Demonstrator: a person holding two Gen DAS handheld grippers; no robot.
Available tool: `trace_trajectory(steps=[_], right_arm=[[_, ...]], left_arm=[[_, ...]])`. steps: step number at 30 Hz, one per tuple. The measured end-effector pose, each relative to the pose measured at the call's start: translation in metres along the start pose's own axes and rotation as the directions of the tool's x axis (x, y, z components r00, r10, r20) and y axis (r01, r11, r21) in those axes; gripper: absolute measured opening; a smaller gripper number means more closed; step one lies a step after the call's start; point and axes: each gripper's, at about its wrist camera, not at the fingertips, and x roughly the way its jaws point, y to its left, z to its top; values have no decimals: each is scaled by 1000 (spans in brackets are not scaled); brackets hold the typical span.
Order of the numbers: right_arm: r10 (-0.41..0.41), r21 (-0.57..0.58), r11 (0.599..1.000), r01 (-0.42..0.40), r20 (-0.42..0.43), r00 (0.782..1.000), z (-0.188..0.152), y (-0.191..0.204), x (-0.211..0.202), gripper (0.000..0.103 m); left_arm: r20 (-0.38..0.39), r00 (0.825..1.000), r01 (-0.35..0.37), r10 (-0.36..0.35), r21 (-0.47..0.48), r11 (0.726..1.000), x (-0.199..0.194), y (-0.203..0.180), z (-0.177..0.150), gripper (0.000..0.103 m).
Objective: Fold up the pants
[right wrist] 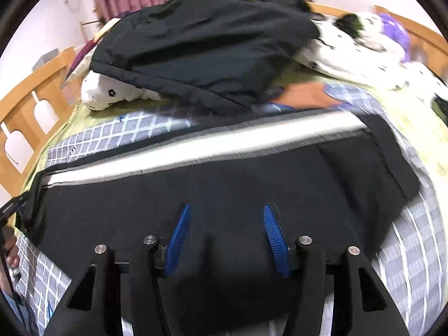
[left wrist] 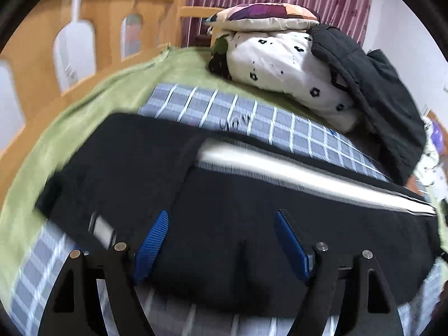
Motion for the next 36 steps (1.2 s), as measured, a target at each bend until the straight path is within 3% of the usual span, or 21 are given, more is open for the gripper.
trace_trajectory(steps=[3,6,9,11,16,19,23,26,29,33,36], right_arm=[[-4,53,999,3,7,1000,-34,-12,-27,67],[-34,53,998,36,-27,999,-63,-23,-36,68],[-21,91,996,26,-63,998,-70,-34,-29,68],[18,157,988,-3,-90,996,-71,-44,-20,68],[79,327,945,-35,-124,989,-75,-66,-2,68],[39,294,956,4,-142,989,-74,-62,12,68],[-19,221,974,40,-100,995,-64,-52,27,68],[-47,244,968,55,-37,998,-54,-56,42,62],[-83,267,961,77,13,996,-48,-59,48,47],[-67,307,950,56,22,998,-41,-69,52,31],[-71,310,949,61,23,997,-39,-69,51,27]], left_arm=[[-26,999,30,-31,-30,999,-21,21,-42,77],[-88,995,32,-37,-52,998,-26,40,-74,77],[-117,988,80,-98,-150,985,-23,61,-92,77],[-114,983,115,-141,-210,971,-15,71,-94,77],[-86,984,134,-157,-231,964,3,71,-83,77],[-67,987,128,-148,-238,963,18,71,-72,76],[-53,987,135,-152,-235,962,35,71,-55,71],[-47,993,95,-109,-225,970,45,70,-47,61],[-37,996,67,-75,-192,979,47,64,-46,58],[-32,997,65,-73,-196,978,46,66,-45,54],[-26,996,75,-83,-224,972,46,70,-45,48]])
